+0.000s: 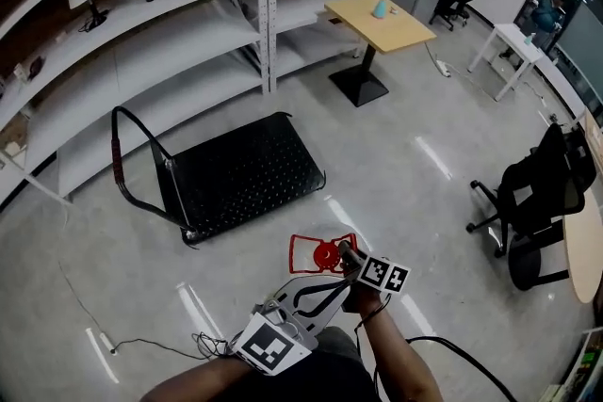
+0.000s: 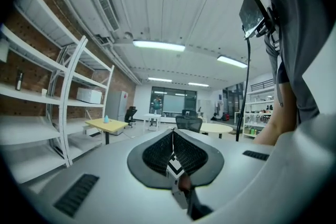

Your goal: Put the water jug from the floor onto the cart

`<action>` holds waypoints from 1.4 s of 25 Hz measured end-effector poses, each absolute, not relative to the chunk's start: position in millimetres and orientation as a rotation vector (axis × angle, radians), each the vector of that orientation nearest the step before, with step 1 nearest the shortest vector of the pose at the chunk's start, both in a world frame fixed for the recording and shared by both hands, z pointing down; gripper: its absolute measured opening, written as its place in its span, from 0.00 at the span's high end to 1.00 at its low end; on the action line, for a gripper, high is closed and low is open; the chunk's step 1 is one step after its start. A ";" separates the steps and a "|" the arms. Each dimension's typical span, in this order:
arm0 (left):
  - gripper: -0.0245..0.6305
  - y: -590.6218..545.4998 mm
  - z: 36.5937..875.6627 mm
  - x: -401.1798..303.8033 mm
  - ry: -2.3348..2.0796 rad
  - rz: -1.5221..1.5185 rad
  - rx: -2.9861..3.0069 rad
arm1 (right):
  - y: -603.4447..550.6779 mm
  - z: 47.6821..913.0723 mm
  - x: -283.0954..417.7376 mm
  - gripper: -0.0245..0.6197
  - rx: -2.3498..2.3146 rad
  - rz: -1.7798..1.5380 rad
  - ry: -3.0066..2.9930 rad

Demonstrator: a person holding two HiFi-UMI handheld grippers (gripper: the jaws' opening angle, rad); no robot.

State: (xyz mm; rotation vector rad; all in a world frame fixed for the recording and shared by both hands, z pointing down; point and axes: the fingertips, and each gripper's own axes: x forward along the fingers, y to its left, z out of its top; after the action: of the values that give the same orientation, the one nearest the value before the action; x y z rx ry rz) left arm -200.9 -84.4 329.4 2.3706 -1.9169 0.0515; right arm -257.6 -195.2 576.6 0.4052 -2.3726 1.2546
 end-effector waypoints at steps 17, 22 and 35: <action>0.96 -129.8 369.5 -580.6 -2.277 0.118 1.903 | -201.2 619.5 -724.3 0.92 -0.110 1.100 -2.290; 0.96 -157.8 372.0 -693.1 -2.342 0.071 1.741 | -207.2 639.9 -831.3 0.93 -0.211 1.065 -2.207; 0.96 -148.8 480.9 -835.2 -2.316 0.058 1.605 | -176.3 757.5 -998.7 0.93 -0.339 1.077 -2.137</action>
State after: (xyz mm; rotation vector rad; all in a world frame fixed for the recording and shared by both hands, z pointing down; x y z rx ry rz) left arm -835.2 -148.8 480.9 1.6050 -2.3163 0.0582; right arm -998.7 -176.3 757.5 -0.3395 -2.1368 1.0769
